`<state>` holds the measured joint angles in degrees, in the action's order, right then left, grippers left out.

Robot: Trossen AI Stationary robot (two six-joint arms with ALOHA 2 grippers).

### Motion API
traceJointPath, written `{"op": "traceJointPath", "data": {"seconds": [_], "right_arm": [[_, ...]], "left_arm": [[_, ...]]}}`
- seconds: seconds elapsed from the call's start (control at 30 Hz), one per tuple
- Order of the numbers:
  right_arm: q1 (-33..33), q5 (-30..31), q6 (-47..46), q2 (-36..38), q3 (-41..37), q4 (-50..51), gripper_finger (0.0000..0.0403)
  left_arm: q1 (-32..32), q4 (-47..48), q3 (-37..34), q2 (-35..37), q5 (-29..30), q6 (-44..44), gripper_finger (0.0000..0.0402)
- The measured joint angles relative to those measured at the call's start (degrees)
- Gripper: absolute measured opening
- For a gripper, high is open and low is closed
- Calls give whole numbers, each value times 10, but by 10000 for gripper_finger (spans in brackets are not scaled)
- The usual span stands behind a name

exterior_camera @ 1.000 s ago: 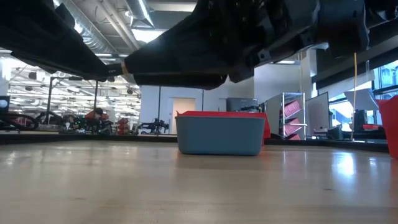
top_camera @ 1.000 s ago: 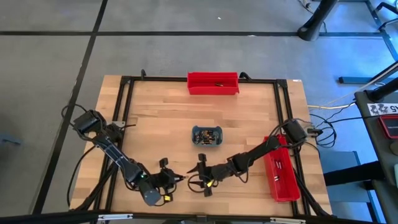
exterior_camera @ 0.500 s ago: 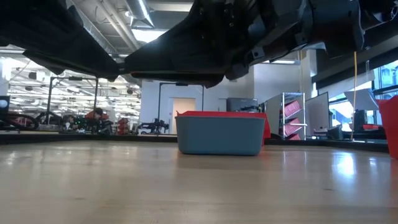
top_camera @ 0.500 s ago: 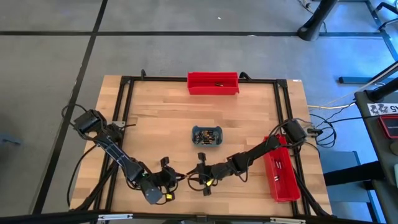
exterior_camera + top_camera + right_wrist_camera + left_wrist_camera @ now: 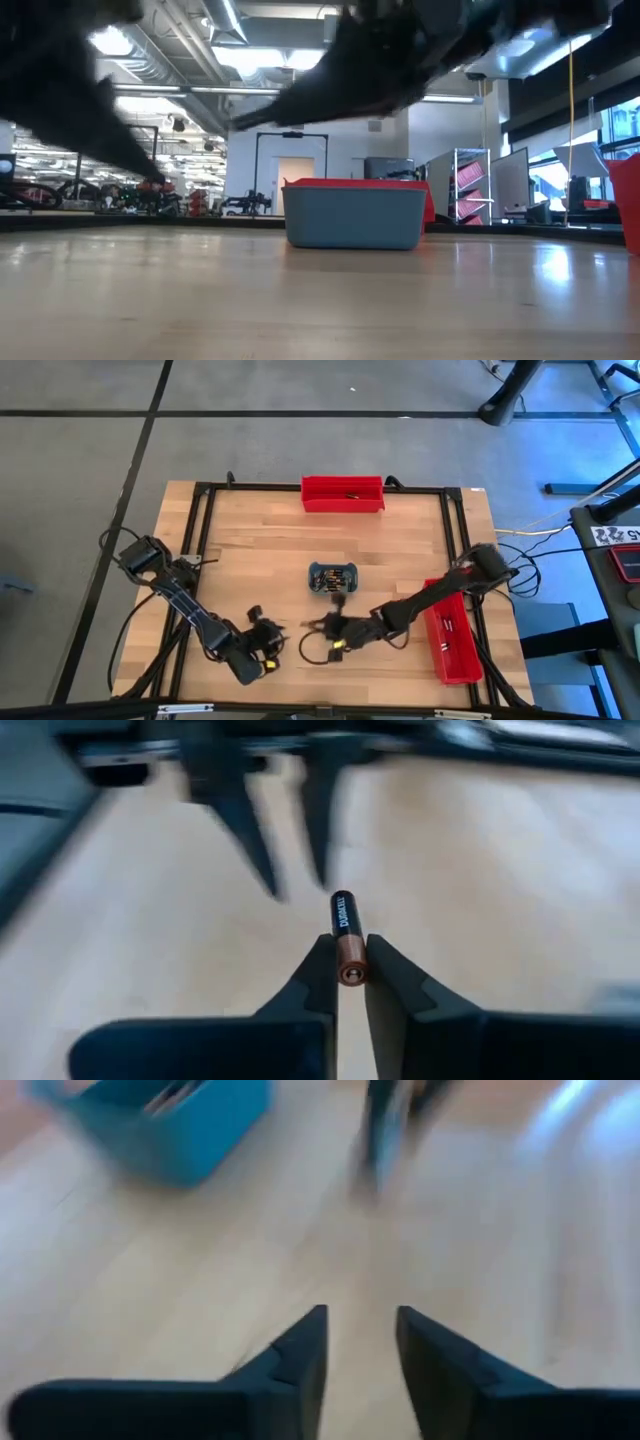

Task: Sort batteries
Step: Put the black battery into the blue bin

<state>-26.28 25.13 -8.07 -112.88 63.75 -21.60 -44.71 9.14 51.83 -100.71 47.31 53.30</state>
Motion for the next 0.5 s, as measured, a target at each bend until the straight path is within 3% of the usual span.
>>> {"op": "traceJointPath", "data": {"seconds": [0.13, 0.27, 0.37, 0.5], "right_arm": [[1, 82, -50, 88, 0, 185, 23], [25, 98, -101, 177, 0, 320, 23], [69, 71, -133, 216, 1, 392, 23], [139, -21, -144, 211, 0, 435, 23]], "left_arm": [[-13, 162, 0, 0, -2, 185, 161], [-29, 269, 0, 0, -2, 344, 190], [-42, 285, 0, 0, -2, 381, 195], [-54, 283, 0, 0, -2, 380, 195]]}}
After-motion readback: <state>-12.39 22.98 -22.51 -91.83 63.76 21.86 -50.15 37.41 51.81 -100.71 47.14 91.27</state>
